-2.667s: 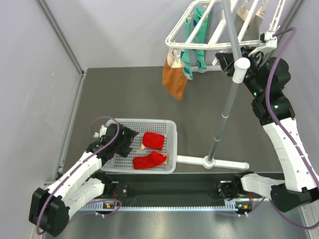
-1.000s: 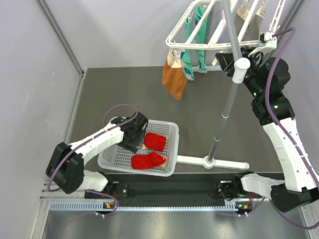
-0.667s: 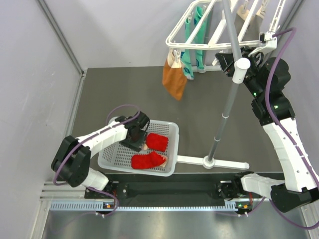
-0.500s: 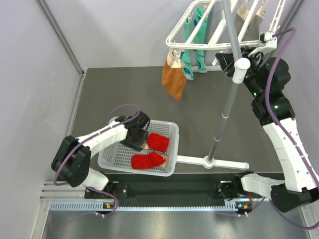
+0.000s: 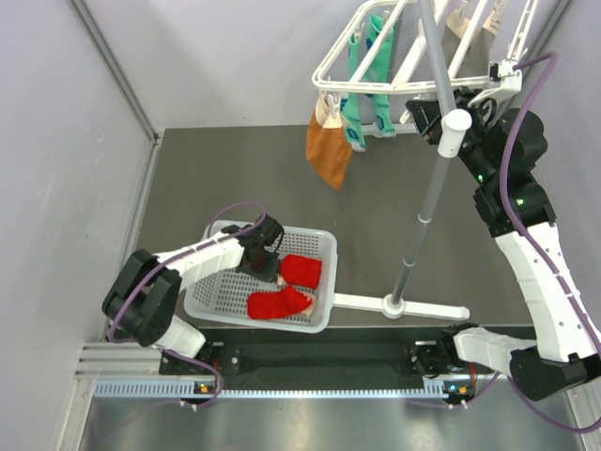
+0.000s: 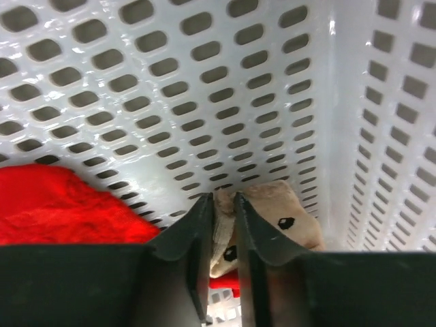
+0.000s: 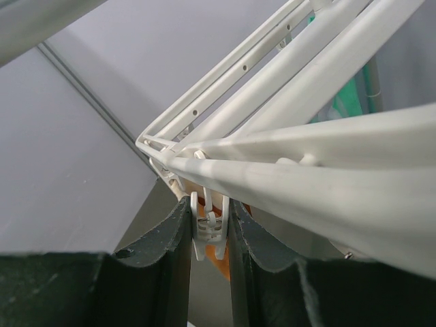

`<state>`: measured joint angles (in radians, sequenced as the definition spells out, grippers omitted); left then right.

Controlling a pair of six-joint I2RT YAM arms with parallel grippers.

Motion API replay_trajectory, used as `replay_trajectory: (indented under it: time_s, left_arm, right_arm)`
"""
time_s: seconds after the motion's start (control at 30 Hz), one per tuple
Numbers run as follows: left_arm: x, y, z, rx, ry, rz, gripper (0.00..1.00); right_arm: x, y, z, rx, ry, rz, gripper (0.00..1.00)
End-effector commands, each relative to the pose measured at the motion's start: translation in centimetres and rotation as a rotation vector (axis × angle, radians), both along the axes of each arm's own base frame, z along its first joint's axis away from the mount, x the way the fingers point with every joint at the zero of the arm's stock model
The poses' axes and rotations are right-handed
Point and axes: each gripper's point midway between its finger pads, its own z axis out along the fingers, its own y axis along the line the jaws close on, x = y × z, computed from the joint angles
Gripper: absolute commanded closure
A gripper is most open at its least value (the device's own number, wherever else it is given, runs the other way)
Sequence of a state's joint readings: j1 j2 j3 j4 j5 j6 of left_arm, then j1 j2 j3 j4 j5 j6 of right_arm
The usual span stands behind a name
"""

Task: Clip the socks to the hanger
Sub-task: Pick up the sock from the bin.

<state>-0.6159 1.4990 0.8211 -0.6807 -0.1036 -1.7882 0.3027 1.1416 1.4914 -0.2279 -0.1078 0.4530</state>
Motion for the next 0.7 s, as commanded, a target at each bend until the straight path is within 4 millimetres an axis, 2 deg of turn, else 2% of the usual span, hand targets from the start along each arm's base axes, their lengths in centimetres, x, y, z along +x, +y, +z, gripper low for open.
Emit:
replay_trajectory:
  time_s: [0.0,0.13,0.17,0.27,0.3,0.43,0.47,0.5,0.53,0.57,0.6,0.63,0.67]
  left_arm:
    - [0.7,0.0,-0.2,-0.008,-0.045,-0.002,0.85]
    - [1.0,1.7,0.8,0.071,-0.096,-0.001,1.0]
    - [1.4,2.0,1.5,0.085,-0.119,-0.001,1.0]
    - [2.1,3.8,3.9,0.171,-0.209,-0.02,1.0]
    - [2.6,4.6,5.3,0.211,-0.274,-0.042,1.0]
    - [3.7,5.6,9.5,0.262,-0.436,-0.142,1.0]
    - [4.7,4.8,11.8,0.25,-0.551,-0.232,1.0]
    - [5.3,4.1,13.1,0.236,-0.625,-0.294,1.0]
    - [5.1,2.4,13.4,0.169,-0.685,-0.396,1.0]
    - [5.0,1.5,15.5,0.159,-0.813,-0.524,1.0]
    - [6.3,-0.9,19.9,0.068,-1.043,-0.558,1.0]
    - [5.2,-2.5,19.9,-0.003,-1.112,-0.659,1.0]
    - [5.0,-3.2,23.7,-0.026,-1.283,-0.692,1.0]
  right_arm:
    - [-0.5,1.1,-3.6,-0.053,0.109,0.07,1.0]
    - [-0.5,1.1,-3.7,-0.057,0.111,0.067,1.0]
    - [-0.4,1.1,-3.8,-0.057,0.114,0.066,1.0]
    - [-0.4,1.1,-3.8,-0.058,0.113,0.069,1.0]
    - [-0.4,1.1,-3.8,-0.059,0.113,0.067,1.0]
    - [-0.3,1.0,-3.9,-0.061,0.114,0.064,1.0]
    - [-0.2,1.1,-3.9,-0.06,0.117,0.064,1.0]
    - [-0.3,1.1,-3.8,-0.059,0.114,0.064,1.0]
    - [-0.3,1.0,-3.7,-0.06,0.111,0.062,1.0]
    - [-0.2,1.0,-3.8,-0.061,0.114,0.062,1.0]
    - [-0.3,1.0,-3.7,-0.058,0.112,0.062,1.0]
    - [-0.4,1.0,-3.7,-0.058,0.111,0.064,1.0]
    - [-0.4,1.0,-3.7,-0.057,0.114,0.064,1.0]
